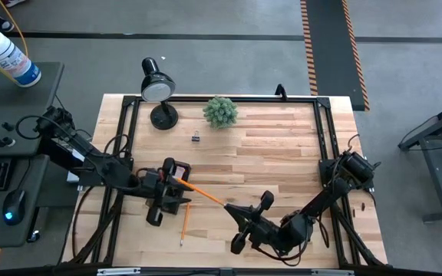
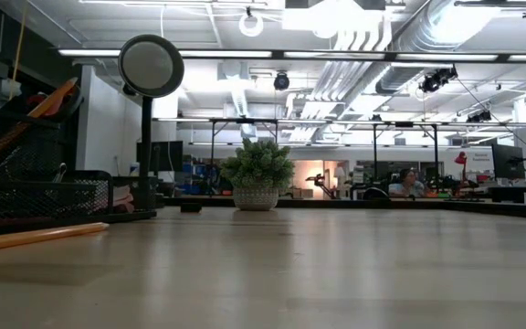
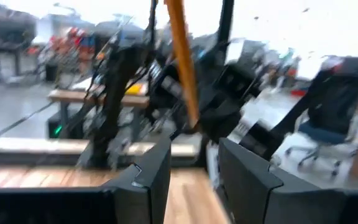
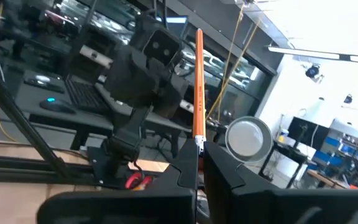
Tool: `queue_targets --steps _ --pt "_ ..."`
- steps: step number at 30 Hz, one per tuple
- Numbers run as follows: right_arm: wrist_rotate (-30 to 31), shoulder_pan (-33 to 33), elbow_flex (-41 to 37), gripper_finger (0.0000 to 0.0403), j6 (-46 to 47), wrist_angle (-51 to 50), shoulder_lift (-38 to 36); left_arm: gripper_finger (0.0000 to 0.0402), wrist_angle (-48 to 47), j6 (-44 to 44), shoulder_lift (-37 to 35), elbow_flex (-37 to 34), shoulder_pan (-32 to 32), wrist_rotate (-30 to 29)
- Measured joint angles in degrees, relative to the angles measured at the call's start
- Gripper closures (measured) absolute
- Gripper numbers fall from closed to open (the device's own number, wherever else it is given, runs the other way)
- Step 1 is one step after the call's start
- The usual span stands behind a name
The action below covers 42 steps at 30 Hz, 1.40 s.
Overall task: Pick and place office supplies into organizer
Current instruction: Put the right orange pencil into the desk organizer
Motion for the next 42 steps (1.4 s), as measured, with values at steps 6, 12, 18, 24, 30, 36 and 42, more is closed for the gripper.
queue_targets --steps 6,12,18,24,30,36,42 --pt "-0.96 0.0 0.0 0.0402 -0.22 0.74 0.0 0.0277 6.96 4.85 -0.02 0.0 -0.02 4.94" --pt "-2.7 0.0 0.0 0.0402 -0.67 1.02 0.0 0.0277 6.97 4.85 -0.02 0.0 0.0 4.76" --pt "-4.26 -0.02 0.0 0.0402 -2.27 3.47 0.0 0.0277 7.67 4.87 -0.02 0.0 0.02 4.72" --pt "-4.76 -0.02 0.0 0.0402 -2.79 4.17 0.0 0.0277 7.64 5.74 -0.02 0.0 0.02 4.7" --pt "-5.26 -0.02 0.0 0.0402 -2.75 4.17 0.0 0.0277 8.87 7.17 -0.02 0.0 0.02 4.76" --pt "-6.42 -0.02 0.0 0.0402 -2.76 4.15 0.0 0.0277 11.09 9.34 -0.02 0.0 0.02 7.1" --pt "-8.26 -0.06 0.0 0.0402 -2.16 4.15 0.0 0.0277 13.32 10.26 -0.02 0.0 0.02 7.22"
